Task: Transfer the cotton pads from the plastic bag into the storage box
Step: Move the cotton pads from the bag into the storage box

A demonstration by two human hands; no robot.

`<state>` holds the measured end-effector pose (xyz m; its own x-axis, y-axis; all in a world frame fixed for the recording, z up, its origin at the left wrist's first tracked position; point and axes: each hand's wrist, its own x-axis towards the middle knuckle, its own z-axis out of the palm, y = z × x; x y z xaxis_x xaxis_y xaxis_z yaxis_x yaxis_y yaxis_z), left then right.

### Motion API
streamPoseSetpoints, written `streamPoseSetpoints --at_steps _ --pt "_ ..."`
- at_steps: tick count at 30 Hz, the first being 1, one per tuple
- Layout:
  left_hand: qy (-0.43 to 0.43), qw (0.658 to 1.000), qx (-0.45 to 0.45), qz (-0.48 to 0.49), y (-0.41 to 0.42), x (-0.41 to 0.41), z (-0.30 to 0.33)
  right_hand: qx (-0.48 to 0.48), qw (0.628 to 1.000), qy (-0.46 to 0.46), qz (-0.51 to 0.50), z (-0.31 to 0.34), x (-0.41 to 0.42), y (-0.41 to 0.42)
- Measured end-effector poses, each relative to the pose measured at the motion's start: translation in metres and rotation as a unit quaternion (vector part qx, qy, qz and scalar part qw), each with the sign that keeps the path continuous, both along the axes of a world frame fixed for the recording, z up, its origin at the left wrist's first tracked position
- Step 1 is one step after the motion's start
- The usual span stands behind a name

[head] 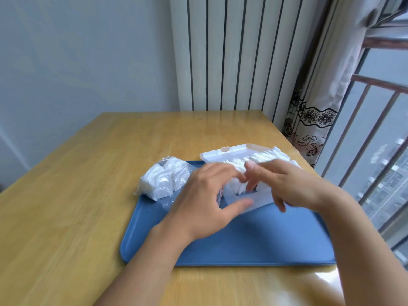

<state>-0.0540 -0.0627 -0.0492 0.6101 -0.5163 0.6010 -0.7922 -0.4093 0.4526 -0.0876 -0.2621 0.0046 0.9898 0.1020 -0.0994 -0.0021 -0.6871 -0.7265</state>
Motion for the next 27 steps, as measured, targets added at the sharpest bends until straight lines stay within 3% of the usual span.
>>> streamPoseSetpoints --at_steps 2,4,7,10,20,27 --pt "-0.037 0.99 -0.112 0.082 0.011 0.004 0.013 0.08 0.993 -0.082 0.025 0.007 -0.002 0.001" --pt "-0.037 0.963 -0.173 0.205 0.036 0.021 0.018 0.072 0.99 -0.085 0.088 0.007 -0.005 0.014" --pt "0.151 0.935 -0.117 0.298 0.075 0.046 0.013 -0.091 0.979 -0.112 0.143 -0.017 -0.004 0.043" --pt "0.28 0.928 -0.054 0.24 0.085 0.052 0.001 -0.176 0.957 -0.17 0.159 -0.043 0.005 0.07" --pt "0.333 0.929 -0.038 0.16 0.083 0.052 -0.006 -0.321 0.924 -0.119 0.168 -0.056 0.005 0.09" --pt "0.401 0.906 -0.095 0.099 0.077 0.048 0.0 -0.276 0.947 -0.136 0.095 -0.054 0.002 0.091"
